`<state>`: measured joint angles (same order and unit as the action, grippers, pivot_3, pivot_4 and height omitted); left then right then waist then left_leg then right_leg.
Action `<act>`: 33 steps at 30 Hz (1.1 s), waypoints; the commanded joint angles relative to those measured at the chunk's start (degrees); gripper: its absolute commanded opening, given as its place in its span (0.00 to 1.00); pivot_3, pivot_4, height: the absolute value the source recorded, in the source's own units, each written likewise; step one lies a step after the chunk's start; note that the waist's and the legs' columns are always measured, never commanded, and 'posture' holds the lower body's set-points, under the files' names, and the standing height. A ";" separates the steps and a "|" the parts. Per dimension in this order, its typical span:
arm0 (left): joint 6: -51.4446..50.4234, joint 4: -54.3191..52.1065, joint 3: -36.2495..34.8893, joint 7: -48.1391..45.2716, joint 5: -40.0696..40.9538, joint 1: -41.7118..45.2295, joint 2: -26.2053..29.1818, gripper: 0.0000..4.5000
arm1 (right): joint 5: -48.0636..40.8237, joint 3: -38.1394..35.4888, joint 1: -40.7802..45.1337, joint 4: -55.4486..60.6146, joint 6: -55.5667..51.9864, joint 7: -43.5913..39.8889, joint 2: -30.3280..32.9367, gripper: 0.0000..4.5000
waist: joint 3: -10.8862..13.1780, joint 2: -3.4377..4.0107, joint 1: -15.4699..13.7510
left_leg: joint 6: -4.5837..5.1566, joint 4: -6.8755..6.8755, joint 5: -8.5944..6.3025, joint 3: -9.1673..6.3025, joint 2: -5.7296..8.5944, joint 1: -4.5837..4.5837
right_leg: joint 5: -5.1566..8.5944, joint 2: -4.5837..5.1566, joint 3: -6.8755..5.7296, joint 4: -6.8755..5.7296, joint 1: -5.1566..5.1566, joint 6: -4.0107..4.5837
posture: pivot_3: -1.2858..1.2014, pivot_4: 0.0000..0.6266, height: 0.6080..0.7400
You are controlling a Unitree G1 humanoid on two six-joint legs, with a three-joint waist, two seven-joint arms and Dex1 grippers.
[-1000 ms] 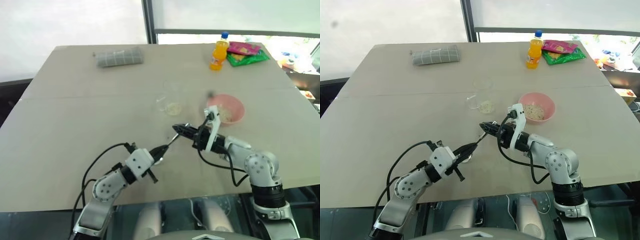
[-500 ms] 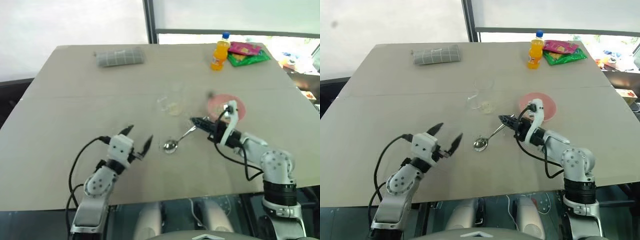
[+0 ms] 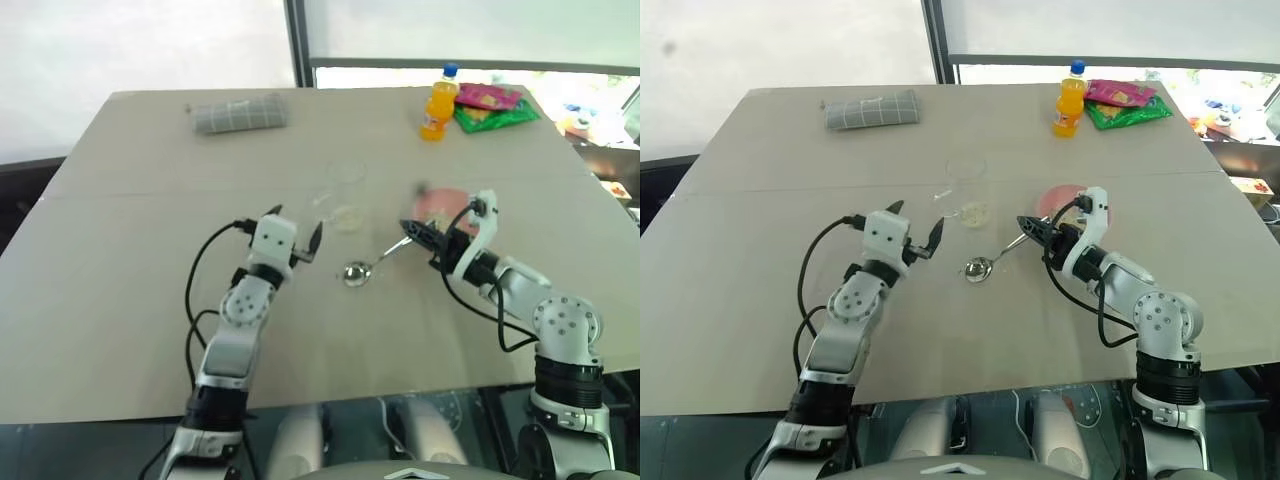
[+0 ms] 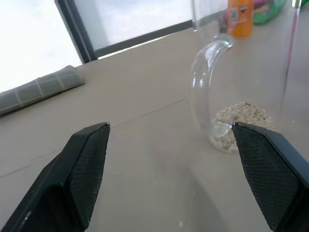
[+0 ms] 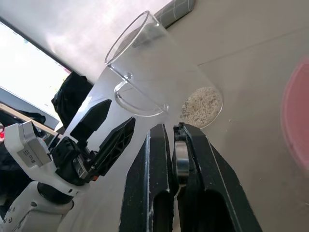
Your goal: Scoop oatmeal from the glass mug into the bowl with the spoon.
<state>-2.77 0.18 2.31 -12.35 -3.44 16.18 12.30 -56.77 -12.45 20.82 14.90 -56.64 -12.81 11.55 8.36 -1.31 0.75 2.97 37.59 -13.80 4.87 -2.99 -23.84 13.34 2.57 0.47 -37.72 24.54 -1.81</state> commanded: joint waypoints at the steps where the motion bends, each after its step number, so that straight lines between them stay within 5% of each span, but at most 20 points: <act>1: 2.41 3.54 0.06 0.30 -0.16 3.05 -0.29 0.93 | -1.08 -0.95 1.12 1.57 1.37 0.10 0.15 0.00 | 0.00 0.00 0.03 | 0.00 0.00 0.00 0.00 0.00 0.00 | 0.00 -0.01 0.00 0.00 0.00 0.00 | 0.52 0.24 1.00; 21: 5.62 16.06 -0.04 3.68 -1.20 13.07 -2.47 0.93 | -5.95 -4.93 2.10 3.07 2.36 5.15 -0.70 0.00 | 0.01 -0.01 -0.08 | 0.00 0.00 0.00 -0.01 -0.01 -0.04 | -0.01 -0.01 0.02 0.02 0.00 -0.02 | 0.52 0.24 1.00; 24: 6.66 17.01 0.30 3.95 -1.78 13.04 -2.33 0.75 | -11.74 -9.87 6.38 1.43 2.55 9.29 0.79 0.00 | 0.02 -0.02 -0.03 | 0.00 0.00 0.00 0.03 -0.05 -0.04 | -0.03 -0.01 0.07 0.01 0.01 -0.04 | 0.52 0.24 1.00; 27: 7.19 17.48 0.76 3.85 -2.23 12.81 -2.18 0.44 | -15.91 -13.09 9.89 -0.33 2.54 12.92 2.70 0.00 | 0.02 -0.02 -0.05 | 0.00 0.01 0.00 0.03 -0.04 -0.03 | -0.03 -0.01 0.06 0.02 0.01 -0.06 | 0.52 0.24 1.00; 33: 8.00 19.12 1.29 3.77 -2.95 13.32 -2.25 0.44 | -16.91 -14.22 12.05 -3.14 3.48 13.85 7.20 0.00 | 0.02 -0.02 -0.07 | 0.00 0.01 0.00 0.05 -0.01 -0.07 | -0.04 -0.01 0.06 0.05 0.01 -0.06 | 0.52 0.24 1.00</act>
<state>3.70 19.80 3.00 -8.76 -5.65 28.18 9.90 -72.22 -25.83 32.04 10.77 -54.36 1.22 18.15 8.38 -1.32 0.67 2.97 37.60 -13.80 4.93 -3.01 -23.92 13.30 2.57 0.54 -37.67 24.55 -1.88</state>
